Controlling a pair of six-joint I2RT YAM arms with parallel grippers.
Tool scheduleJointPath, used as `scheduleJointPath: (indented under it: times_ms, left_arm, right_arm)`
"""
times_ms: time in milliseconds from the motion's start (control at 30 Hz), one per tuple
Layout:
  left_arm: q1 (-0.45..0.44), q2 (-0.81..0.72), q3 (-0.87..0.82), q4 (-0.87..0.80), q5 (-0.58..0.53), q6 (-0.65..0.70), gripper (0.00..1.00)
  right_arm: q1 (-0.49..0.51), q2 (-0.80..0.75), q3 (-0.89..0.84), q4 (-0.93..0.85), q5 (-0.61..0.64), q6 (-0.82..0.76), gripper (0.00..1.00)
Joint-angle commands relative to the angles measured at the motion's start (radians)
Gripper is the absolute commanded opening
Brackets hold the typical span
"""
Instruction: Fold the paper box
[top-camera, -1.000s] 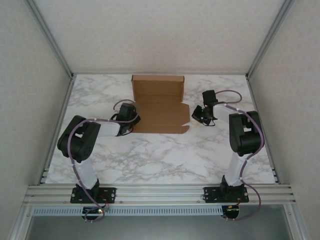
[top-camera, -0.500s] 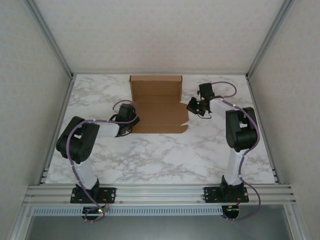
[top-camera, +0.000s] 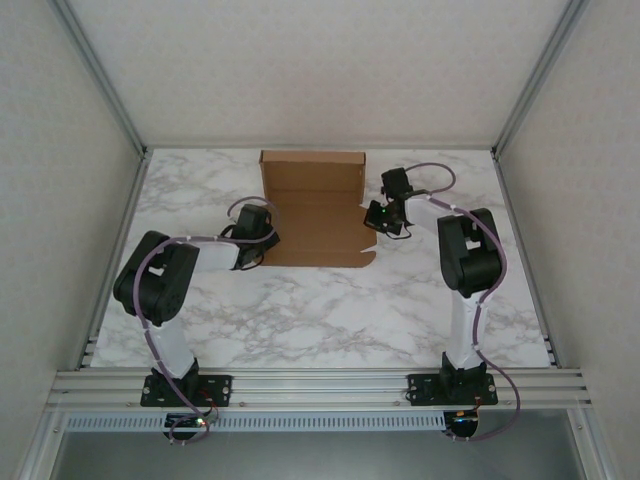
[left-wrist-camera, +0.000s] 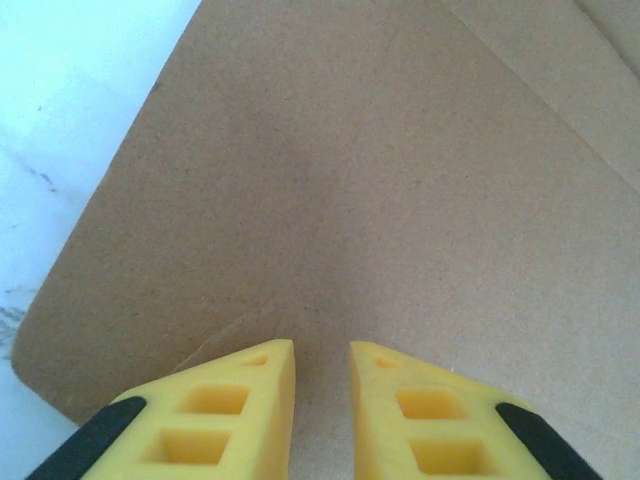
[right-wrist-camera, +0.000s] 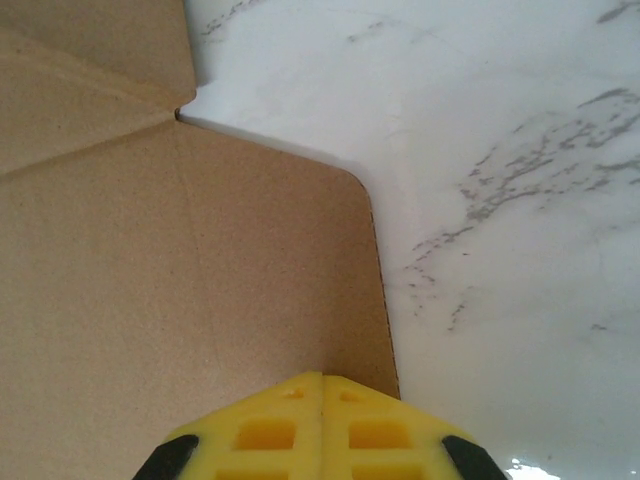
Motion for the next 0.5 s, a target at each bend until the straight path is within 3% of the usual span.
scheduleJointPath:
  times_ms: [0, 167, 467]
  left_arm:
    - [0.010, 0.064, 0.036, -0.081, -0.006, 0.015, 0.22]
    - [0.017, 0.150, 0.140, -0.095, 0.016, 0.029, 0.23]
    - [0.044, 0.266, 0.352, -0.121, 0.088, 0.052, 0.29]
  right_arm:
    - [0.030, -0.024, -0.092, -0.109, 0.063, -0.017, 0.00]
    - [0.088, -0.126, -0.273, -0.011, 0.068, 0.036, 0.00]
    - [0.328, -0.341, -0.528, 0.179, 0.093, 0.179, 0.00]
